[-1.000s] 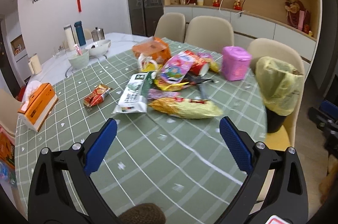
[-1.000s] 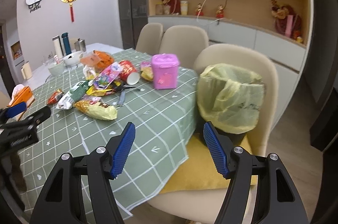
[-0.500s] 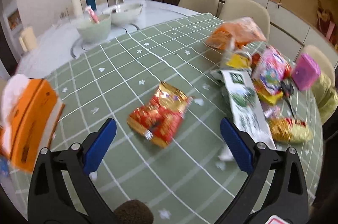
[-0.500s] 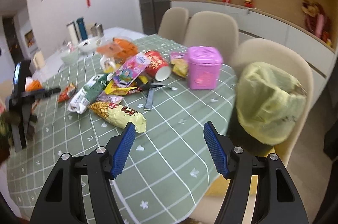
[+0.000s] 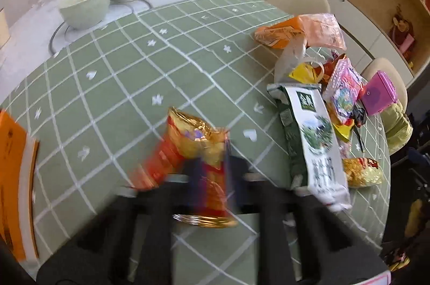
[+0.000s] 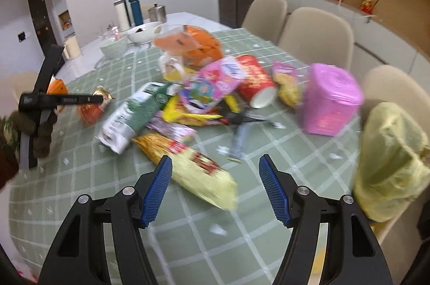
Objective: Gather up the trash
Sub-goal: 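Grasp the green milk carton with the right tool while the left tool approaches the red snack packet, then grasp the red snack packet with the left tool while the right tool lifts the carton, then drop the carton and red packet into the trash bag with both tools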
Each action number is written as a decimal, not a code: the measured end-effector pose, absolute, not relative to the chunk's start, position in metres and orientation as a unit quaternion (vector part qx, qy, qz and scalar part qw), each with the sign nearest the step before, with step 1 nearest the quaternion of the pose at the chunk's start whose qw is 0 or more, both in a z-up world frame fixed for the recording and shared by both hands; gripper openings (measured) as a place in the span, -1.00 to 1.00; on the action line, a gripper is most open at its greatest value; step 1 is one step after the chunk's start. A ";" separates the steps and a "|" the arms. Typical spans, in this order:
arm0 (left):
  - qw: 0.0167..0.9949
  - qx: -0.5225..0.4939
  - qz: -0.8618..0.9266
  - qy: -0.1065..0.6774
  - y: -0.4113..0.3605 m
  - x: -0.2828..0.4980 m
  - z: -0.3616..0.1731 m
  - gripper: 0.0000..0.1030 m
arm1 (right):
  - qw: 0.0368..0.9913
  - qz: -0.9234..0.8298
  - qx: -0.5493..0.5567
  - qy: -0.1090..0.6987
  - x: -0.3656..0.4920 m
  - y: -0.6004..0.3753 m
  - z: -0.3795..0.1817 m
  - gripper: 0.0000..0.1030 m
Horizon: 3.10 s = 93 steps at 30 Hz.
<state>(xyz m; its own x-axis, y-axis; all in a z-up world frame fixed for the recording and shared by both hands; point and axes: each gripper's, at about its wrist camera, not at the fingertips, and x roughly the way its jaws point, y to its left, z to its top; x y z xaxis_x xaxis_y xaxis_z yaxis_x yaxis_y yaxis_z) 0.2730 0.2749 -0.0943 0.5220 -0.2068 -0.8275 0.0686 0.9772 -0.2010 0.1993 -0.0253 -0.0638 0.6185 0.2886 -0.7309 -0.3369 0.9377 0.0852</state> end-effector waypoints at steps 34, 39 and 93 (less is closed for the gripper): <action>0.878 -0.176 0.026 0.444 0.314 0.206 -0.096 -0.03 | 0.874 0.209 0.043 0.436 0.231 0.025 -0.046 -0.35; 0.882 -0.128 0.024 0.453 0.300 0.234 -0.104 -0.10 | 0.888 0.196 0.035 0.415 0.206 -0.027 -0.031 -0.35; 0.907 -0.081 -0.180 0.372 -0.243 0.326 -0.014 -0.27 | 0.970 0.101 0.038 0.216 0.306 -0.461 0.038 -0.35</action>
